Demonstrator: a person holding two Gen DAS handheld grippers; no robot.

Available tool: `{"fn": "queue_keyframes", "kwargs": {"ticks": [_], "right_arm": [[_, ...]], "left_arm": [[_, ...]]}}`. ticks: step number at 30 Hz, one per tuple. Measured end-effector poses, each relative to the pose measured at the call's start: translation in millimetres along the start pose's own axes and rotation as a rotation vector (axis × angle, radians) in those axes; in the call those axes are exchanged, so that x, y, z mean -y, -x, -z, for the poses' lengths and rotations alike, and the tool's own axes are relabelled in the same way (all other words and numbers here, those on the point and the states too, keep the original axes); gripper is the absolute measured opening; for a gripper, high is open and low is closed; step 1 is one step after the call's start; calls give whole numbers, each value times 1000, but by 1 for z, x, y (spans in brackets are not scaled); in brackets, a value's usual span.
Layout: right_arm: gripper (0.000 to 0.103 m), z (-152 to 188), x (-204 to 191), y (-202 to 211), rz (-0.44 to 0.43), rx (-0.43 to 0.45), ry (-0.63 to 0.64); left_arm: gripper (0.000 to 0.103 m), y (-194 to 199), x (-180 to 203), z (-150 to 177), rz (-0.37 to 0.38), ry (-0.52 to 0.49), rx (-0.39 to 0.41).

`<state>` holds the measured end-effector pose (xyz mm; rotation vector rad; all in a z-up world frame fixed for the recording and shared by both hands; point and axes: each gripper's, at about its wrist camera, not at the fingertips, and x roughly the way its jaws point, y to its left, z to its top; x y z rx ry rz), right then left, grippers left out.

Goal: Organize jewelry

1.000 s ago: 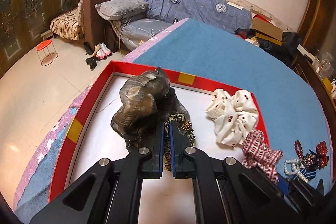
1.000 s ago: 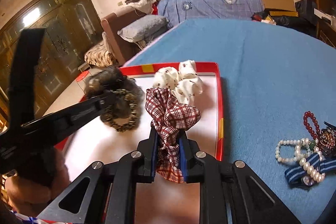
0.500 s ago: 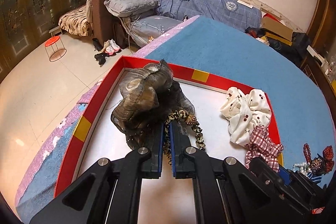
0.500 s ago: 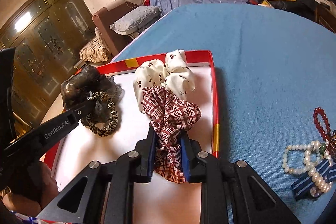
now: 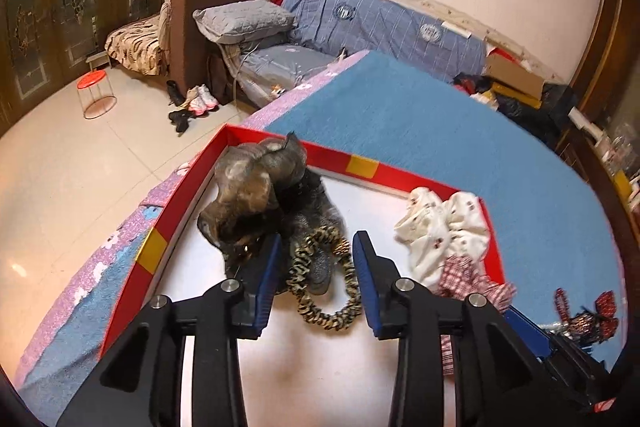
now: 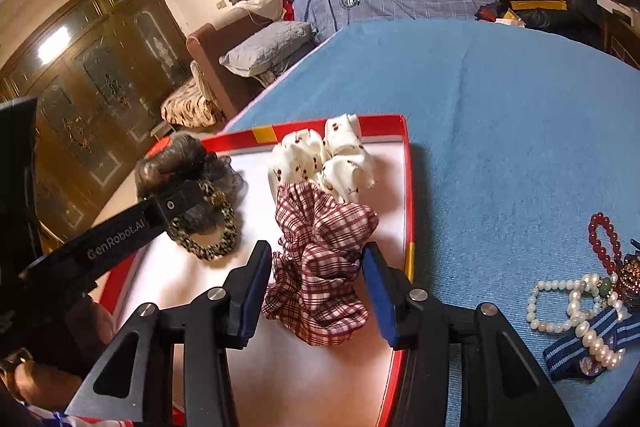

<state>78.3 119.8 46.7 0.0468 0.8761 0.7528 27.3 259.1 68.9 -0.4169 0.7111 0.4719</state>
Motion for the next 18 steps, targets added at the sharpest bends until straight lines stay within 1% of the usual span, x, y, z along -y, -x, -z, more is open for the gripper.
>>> {"fn": "queue_keyframes", "kwargs": {"ticks": [2, 7, 13, 18], "right_arm": [[51, -2, 1, 7, -14, 19, -11], [52, -7, 5, 25, -38, 66, -32], [52, -9, 10, 29, -48, 74, -61], [52, -8, 19, 40, -45, 90, -83]], "left_arm": [[35, 5, 0, -1, 20, 7, 25], [36, 14, 1, -3, 37, 15, 74], [37, 22, 9, -2, 44, -17, 120], [39, 23, 14, -1, 50, -38, 131]]}}
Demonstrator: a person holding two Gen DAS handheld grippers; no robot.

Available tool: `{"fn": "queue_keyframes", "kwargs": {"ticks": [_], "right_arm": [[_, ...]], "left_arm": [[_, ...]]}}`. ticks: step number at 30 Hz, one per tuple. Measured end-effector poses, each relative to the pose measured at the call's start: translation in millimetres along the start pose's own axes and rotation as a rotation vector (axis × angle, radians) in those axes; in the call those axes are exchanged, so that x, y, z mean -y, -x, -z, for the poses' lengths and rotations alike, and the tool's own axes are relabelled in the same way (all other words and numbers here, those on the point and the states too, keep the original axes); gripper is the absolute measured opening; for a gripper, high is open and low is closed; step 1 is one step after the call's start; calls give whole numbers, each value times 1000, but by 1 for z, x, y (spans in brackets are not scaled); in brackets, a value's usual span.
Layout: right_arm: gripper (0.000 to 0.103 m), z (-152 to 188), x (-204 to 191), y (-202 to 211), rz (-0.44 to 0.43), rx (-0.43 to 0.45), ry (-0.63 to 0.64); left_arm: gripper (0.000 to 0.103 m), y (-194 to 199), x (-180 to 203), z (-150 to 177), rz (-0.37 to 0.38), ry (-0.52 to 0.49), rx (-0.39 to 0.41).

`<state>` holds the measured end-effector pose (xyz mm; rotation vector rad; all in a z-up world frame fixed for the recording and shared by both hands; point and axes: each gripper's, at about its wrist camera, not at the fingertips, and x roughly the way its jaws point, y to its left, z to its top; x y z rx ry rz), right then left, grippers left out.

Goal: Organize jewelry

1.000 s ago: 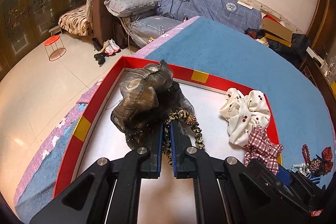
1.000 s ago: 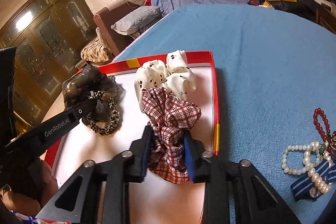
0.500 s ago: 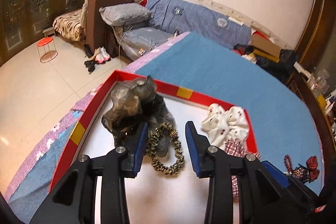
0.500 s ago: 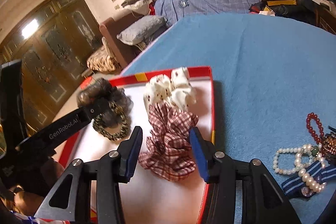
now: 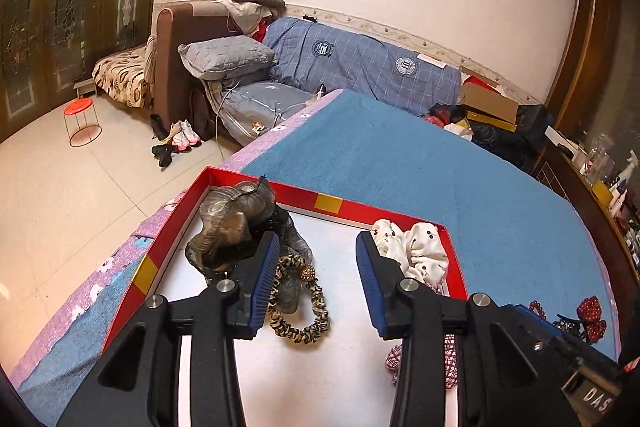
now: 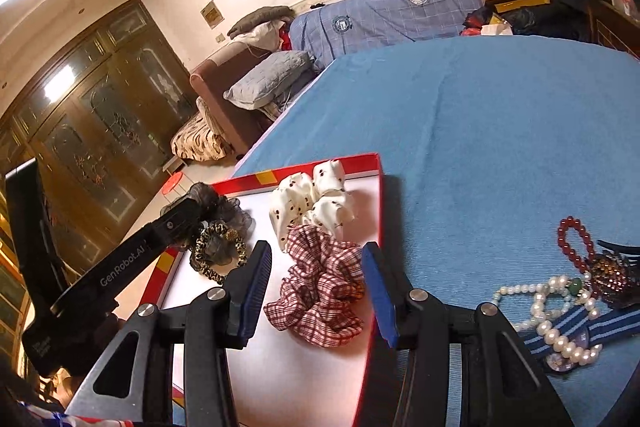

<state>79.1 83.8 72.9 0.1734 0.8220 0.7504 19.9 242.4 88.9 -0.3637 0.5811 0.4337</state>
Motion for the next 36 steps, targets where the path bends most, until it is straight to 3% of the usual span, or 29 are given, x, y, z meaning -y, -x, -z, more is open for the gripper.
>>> {"fn": "queue_keyframes", "kwargs": {"ticks": [7, 20, 36], "right_arm": [[53, 2, 13, 11, -9, 8, -45], [54, 9, 12, 23, -3, 15, -18], [54, 17, 59, 63, 58, 63, -90]], "left_arm": [[39, -1, 7, 2, -15, -38, 10], [40, 2, 26, 10, -40, -123, 43], [41, 3, 35, 14, -44, -174, 57]]}}
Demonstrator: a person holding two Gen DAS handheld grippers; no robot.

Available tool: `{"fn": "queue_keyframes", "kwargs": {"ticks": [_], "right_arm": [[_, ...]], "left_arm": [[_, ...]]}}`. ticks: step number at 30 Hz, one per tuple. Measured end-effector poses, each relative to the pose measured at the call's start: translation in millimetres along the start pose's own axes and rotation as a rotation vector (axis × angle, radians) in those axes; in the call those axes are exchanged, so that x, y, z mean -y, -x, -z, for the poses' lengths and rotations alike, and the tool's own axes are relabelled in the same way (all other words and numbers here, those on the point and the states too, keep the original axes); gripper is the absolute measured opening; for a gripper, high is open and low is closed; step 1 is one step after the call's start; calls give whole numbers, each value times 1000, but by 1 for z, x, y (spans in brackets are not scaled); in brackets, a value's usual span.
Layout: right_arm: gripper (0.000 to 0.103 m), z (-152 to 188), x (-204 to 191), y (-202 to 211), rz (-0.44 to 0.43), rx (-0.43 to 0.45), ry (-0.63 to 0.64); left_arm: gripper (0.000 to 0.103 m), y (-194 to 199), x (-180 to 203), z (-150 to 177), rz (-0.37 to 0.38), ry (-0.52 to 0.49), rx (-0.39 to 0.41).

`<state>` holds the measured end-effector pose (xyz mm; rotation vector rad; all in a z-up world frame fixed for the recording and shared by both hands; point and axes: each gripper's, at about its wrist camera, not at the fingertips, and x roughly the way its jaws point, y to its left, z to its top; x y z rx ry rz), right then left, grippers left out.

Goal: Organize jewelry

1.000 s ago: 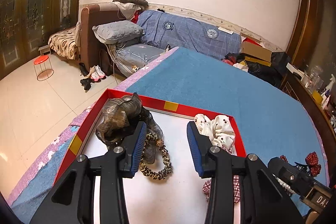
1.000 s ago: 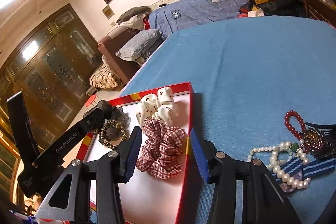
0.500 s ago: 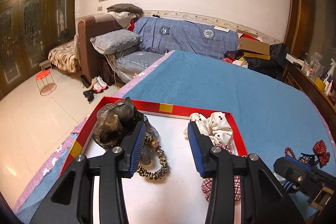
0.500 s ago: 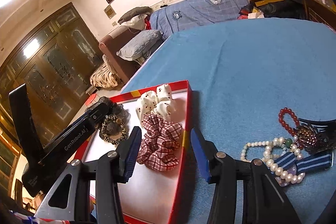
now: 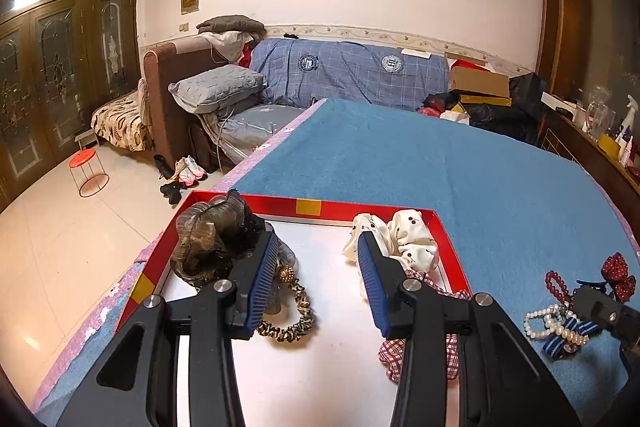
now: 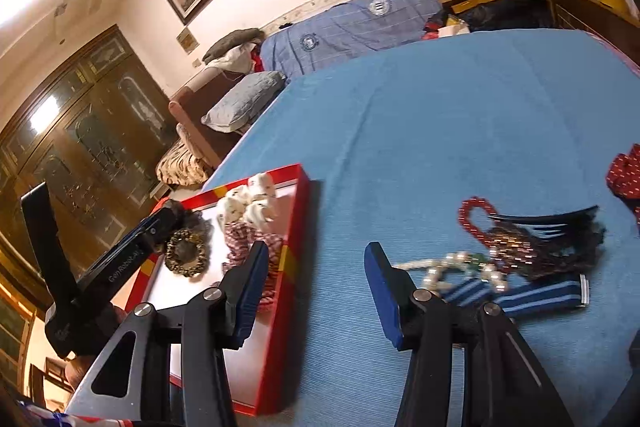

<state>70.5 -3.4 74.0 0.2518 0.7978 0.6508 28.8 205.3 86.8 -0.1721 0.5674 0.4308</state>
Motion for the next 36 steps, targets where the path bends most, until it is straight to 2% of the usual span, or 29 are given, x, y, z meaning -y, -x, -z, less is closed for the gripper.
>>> {"fn": "queue_keyframes", "kwargs": {"ticks": [3, 7, 15, 20, 24, 26, 29, 31, 36], "right_arm": [[54, -1, 12, 10, 18, 17, -14], [54, -3, 33, 27, 45, 56, -44], [54, -8, 89, 71, 108, 144, -150], [54, -12, 117, 95, 124, 190, -220], [54, -13, 131, 108, 104, 206, -278], [54, -12, 134, 109, 86, 203, -298], [54, -11, 137, 112, 56, 201, -326], [54, -11, 137, 112, 43, 197, -335], [54, -10, 136, 115, 26, 193, -341]], "left_arm": [[41, 1, 2, 0, 13, -5, 1], [41, 5, 10, 2, 66, -34, 7], [41, 22, 59, 15, 219, -184, -21], [41, 34, 97, 25, 372, -252, -95], [40, 46, 135, 41, 464, -363, -118], [40, 55, 159, 56, 494, -475, -110], [41, 69, 190, 80, 512, -628, -72], [46, 69, 206, 90, 508, -701, -60], [46, 48, 228, 98, 489, -769, -99]]}}
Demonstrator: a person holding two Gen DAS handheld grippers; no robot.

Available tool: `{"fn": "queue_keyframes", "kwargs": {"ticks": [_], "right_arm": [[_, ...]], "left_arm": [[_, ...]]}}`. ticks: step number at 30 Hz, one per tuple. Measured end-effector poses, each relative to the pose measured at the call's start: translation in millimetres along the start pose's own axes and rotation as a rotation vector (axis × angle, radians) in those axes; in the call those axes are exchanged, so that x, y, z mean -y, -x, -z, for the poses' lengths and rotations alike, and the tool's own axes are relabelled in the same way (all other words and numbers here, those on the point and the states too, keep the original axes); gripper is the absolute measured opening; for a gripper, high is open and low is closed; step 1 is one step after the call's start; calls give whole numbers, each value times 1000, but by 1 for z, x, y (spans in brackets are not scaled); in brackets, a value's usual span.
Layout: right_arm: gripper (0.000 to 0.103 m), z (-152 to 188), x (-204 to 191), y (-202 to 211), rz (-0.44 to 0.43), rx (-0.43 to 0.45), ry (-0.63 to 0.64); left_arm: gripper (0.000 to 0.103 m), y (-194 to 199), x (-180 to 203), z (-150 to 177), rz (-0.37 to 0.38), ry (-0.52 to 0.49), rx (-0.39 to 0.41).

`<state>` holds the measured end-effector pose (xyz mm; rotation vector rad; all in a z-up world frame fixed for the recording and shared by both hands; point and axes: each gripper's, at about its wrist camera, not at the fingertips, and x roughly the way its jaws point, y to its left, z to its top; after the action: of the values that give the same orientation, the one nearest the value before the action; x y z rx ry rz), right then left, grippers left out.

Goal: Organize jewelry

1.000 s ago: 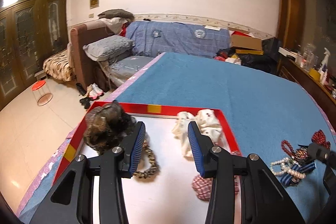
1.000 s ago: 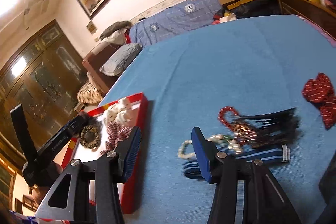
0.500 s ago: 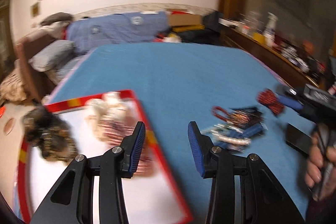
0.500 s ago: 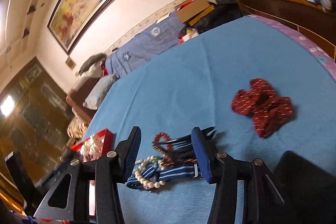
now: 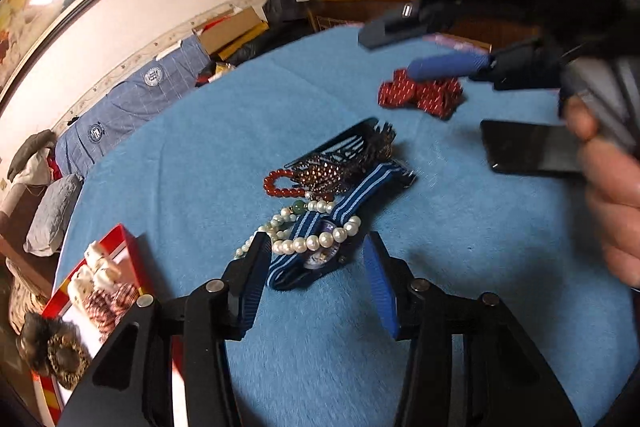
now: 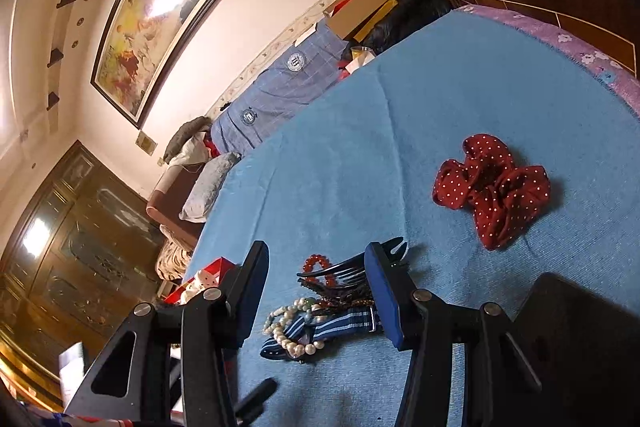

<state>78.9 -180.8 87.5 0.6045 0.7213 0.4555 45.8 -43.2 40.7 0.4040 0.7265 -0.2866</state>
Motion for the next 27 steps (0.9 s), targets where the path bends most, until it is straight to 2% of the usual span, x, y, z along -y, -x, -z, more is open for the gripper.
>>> {"fn": "queue_keyframes", "kwargs": {"ticks": [4, 8, 11, 12, 19, 20, 24, 27], "right_arm": [[54, 0, -1, 0, -12, -6, -1], [54, -1, -1, 0, -17, -1, -3], [54, 0, -1, -2, -20, -9, -4], [54, 0, -1, -3, -20, -11, -4], [54, 3, -3, -7, 1, -24, 3], [54, 4, -4, -9, 6, -29, 4], [54, 6, -8, -15, 21, -46, 10], [54, 9, -8, -22, 26, -65, 16]], "left_arm": [[46, -25, 4, -2, 1, -43, -54], [40, -36, 1, -2, -17, -9, -63], [24, -30, -5, -4, -7, 40, -13], [9, -28, -6, -4, -8, 47, 0], [7, -16, -36, -2, 102, 214, 38], [1, -13, -43, -2, 131, 245, 46], [0, 10, -64, -2, 196, 314, 126], [0, 23, -74, -3, 211, 341, 168]]}}
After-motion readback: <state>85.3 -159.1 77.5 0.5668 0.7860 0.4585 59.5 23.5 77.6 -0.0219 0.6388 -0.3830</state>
